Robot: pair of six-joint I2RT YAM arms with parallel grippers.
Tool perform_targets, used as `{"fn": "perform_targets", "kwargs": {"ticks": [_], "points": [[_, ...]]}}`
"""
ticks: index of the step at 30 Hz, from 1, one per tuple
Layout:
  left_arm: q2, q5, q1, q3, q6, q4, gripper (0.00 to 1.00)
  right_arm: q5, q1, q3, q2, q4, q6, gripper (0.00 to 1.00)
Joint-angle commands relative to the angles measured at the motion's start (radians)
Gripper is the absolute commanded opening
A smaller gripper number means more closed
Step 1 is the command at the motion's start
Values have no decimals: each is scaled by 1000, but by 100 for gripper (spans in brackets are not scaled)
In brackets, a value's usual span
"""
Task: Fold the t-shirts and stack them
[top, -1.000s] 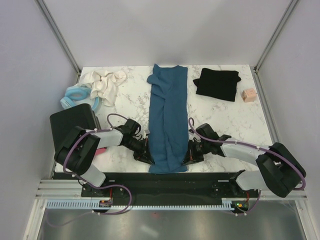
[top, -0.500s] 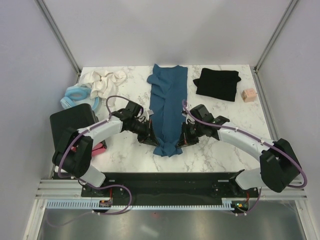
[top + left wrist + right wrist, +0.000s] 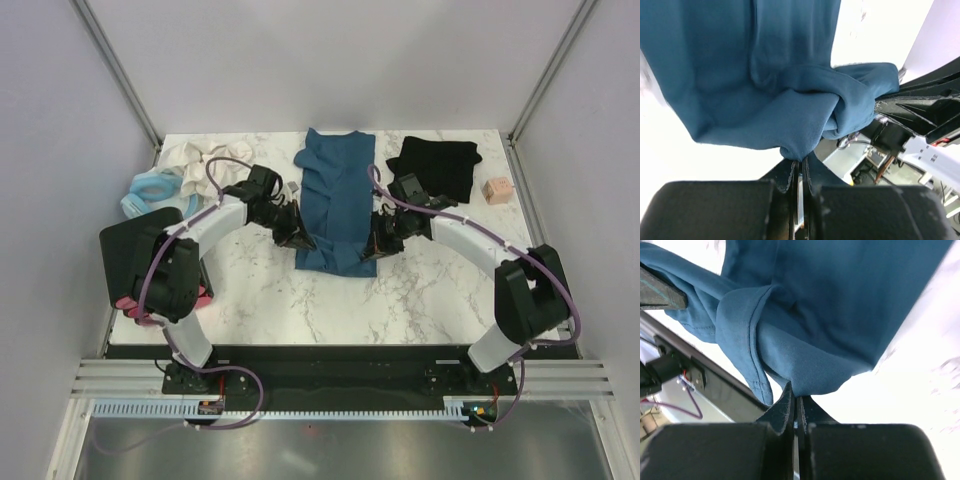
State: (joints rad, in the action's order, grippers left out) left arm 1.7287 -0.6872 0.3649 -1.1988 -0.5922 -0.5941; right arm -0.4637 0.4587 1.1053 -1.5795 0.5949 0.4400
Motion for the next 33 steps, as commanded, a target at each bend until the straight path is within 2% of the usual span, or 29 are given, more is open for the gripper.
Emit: {"fn": "perform_targets", "kwargs": {"ticks": [1, 8, 13, 22, 33], "points": [[83, 40, -30, -157, 54, -32, 2, -10, -49, 144, -103, 23, -90, 0], [221, 60, -58, -379, 68, -95, 2, -44, -74, 375, -302, 55, -135, 0], [291, 67, -70, -459, 80, -124, 2, -55, -91, 505, -410, 86, -150, 0], [452, 58, -84, -594, 108, -148, 2, -44, -129, 602, -474, 94, -130, 0], [549, 84, -87, -726, 89, -156, 2, -58, -140, 682, -593, 89, -123, 1]]}}
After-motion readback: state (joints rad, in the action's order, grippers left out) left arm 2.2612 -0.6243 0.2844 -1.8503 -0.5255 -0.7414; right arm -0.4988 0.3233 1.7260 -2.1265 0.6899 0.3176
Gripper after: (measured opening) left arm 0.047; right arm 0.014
